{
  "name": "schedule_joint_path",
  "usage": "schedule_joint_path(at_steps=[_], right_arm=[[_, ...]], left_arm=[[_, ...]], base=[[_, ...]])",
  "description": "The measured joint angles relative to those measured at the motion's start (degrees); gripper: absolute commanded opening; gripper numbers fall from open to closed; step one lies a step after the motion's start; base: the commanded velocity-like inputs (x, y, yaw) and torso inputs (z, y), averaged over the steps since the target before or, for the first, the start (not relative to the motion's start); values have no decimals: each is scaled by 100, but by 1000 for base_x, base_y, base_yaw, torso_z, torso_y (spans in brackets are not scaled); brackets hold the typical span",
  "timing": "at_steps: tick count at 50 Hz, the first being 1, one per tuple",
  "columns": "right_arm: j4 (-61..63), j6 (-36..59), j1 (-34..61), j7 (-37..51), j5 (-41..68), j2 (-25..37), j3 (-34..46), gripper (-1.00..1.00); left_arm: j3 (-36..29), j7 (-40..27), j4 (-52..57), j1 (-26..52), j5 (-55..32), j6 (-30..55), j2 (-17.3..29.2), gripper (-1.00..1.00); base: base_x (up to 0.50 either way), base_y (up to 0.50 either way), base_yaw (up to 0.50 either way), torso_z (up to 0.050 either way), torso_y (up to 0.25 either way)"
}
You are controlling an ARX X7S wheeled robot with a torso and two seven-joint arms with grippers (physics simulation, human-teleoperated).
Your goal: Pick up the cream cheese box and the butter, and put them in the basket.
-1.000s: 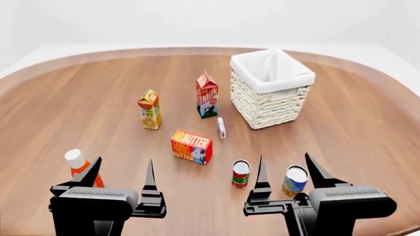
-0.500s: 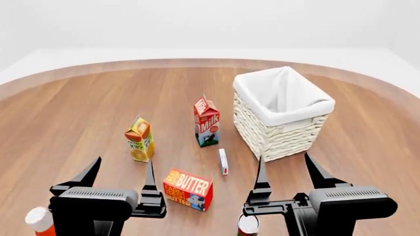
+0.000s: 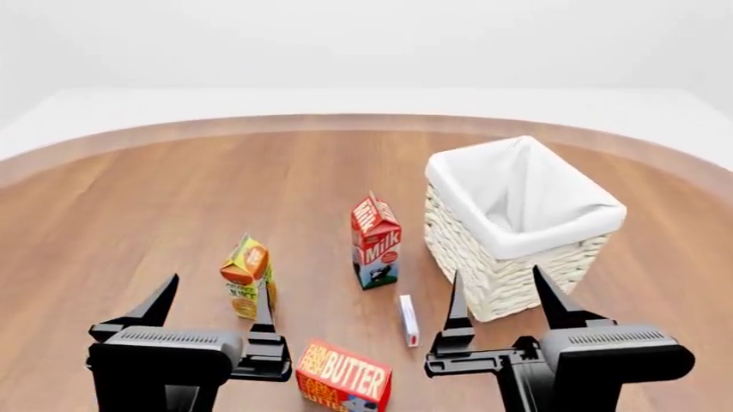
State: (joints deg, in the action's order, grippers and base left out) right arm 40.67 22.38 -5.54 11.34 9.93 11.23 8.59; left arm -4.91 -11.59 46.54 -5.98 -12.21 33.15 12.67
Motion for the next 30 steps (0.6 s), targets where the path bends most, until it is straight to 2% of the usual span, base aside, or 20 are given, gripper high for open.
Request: schedule_joint_path(at_steps=[2, 11, 26, 30], right_arm=[[9, -15, -5, 2, 6, 8, 11, 100], [-11, 2, 29, 68, 20, 14, 36, 100], [27, -125, -8, 78, 105, 68, 61, 100], [13, -115, 13, 98, 137, 72, 49, 100]], left_arm=[[0, -7, 3, 0, -5, 1, 8, 100], [-6, -39, -3, 7, -18, 0, 45, 100], [-38, -84, -5, 7, -61, -13, 84, 100], [-44, -95, -8, 17, -74, -13, 94, 100]], base=[[4, 500, 0, 0, 0], [1, 11, 0, 0, 0], [486, -56, 0, 0, 1], [76, 0, 0, 0, 0]])
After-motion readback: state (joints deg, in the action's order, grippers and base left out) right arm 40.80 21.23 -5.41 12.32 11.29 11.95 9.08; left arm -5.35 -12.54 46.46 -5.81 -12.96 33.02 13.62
